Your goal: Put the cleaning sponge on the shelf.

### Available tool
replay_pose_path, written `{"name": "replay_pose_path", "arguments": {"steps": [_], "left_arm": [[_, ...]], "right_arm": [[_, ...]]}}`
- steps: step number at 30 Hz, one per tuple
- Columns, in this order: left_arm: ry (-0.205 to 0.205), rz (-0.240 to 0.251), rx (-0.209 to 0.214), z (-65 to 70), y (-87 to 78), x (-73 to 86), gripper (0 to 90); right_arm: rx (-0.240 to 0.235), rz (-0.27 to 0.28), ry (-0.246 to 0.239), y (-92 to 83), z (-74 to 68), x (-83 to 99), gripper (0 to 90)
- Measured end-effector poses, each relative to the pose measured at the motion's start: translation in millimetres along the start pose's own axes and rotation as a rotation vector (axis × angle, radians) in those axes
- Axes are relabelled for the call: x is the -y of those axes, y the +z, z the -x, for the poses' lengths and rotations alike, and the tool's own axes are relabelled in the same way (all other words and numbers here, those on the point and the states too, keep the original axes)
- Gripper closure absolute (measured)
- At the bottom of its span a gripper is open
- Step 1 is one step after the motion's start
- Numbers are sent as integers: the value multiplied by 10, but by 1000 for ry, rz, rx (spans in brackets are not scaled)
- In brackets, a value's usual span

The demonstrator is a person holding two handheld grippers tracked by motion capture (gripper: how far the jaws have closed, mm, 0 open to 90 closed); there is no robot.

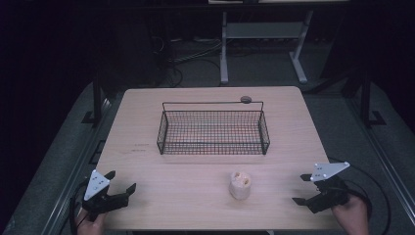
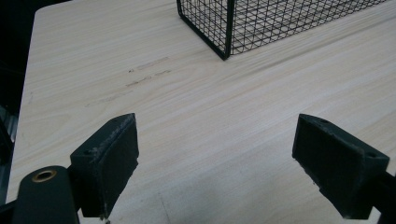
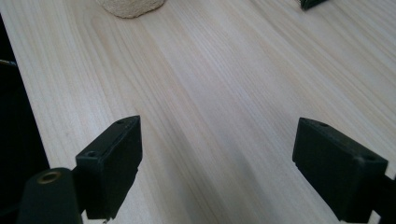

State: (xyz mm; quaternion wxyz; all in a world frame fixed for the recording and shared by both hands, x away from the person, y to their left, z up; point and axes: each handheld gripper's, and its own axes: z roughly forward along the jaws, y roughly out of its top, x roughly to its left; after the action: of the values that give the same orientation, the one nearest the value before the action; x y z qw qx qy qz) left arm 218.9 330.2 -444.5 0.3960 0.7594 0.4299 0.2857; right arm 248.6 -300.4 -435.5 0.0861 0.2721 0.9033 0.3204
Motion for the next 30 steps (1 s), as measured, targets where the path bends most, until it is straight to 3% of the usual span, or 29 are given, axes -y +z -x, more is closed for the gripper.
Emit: {"name": "replay_pose_path", "arguments": {"steps": [12, 30], "left_arm": [[-1, 1, 0, 2, -7, 5, 137], [-13, 5, -9, -23, -37, 21, 137]], "right_arm": [[-27, -16, -15, 61, -42, -77, 154], [-58, -37, -61, 104, -108, -340, 154]]}}
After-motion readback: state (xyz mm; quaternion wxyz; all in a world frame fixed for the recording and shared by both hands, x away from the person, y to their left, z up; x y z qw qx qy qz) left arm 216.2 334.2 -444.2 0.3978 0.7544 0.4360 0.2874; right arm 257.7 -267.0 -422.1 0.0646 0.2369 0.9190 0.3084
